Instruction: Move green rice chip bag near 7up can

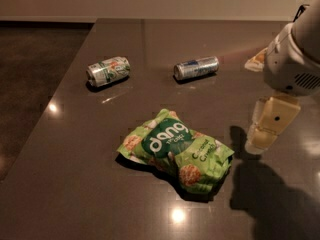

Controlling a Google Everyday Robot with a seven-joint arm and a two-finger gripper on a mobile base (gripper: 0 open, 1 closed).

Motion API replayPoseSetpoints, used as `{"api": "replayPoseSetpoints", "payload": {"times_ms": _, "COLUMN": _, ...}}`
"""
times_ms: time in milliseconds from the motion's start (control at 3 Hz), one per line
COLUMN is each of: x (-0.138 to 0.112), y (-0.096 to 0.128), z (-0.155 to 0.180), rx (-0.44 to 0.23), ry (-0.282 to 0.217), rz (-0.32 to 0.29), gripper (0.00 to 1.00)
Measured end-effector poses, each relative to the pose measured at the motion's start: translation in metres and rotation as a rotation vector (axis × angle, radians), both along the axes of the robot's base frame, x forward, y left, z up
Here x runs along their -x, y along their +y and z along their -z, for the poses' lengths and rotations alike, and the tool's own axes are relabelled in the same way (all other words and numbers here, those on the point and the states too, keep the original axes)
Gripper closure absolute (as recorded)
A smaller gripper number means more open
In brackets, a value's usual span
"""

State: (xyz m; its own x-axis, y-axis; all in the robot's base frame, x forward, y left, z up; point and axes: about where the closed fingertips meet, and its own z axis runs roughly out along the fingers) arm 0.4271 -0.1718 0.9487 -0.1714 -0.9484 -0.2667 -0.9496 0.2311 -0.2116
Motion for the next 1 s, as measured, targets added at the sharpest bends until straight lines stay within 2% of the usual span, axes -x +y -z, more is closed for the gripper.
{"api": "replayPoseSetpoints", "payload": {"times_ms": 333, "x": 0.009, "y": 0.035, "z": 0.017, "rx": -0.039, "ry": 0.026, "rz": -0.037, "gripper": 0.00}}
{"api": "replayPoseSetpoints", "payload": {"times_ms": 667, "x": 0.018, "y": 0.064, "z": 0.037, "rx": -0.049, "ry": 0.057, "rz": -0.047, "gripper": 0.00}}
{"api": "replayPoseSetpoints", "payload": {"times_ms": 1000, "x": 0.025, "y": 0.077, "z": 0.056, "rx": -0.060, "ry": 0.084, "rz": -0.011, "gripper": 0.00}}
